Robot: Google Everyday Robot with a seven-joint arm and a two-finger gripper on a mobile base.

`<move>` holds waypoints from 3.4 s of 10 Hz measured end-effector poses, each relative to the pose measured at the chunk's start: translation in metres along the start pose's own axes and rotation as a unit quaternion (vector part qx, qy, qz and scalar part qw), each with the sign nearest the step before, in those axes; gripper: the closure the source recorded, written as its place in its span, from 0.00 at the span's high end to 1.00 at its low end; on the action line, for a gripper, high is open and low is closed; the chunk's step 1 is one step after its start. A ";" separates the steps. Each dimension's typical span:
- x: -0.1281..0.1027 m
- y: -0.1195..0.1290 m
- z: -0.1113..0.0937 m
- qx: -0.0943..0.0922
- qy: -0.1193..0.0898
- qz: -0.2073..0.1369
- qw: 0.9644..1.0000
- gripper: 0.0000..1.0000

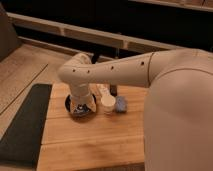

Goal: Place the pepper in the ceramic bowl

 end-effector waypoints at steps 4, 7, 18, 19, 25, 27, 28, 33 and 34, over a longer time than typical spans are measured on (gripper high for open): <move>-0.073 0.013 -0.065 0.023 -0.162 -0.099 0.981 0.65; -0.103 0.018 -0.108 0.038 -0.240 -0.141 0.960 0.65; -0.215 -0.029 -0.065 -0.119 -0.327 -0.123 0.929 0.65; -0.221 -0.033 -0.043 -0.128 -0.315 -0.122 0.932 0.65; -0.223 -0.041 -0.024 -0.124 -0.300 -0.124 0.938 0.65; -0.227 -0.039 -0.014 -0.126 -0.294 -0.133 0.938 0.65; -0.230 -0.032 -0.005 -0.134 -0.287 -0.139 0.938 0.65; -0.258 -0.023 0.030 -0.137 -0.274 -0.169 0.937 0.65; -0.267 -0.030 0.034 -0.122 -0.274 -0.177 0.937 0.65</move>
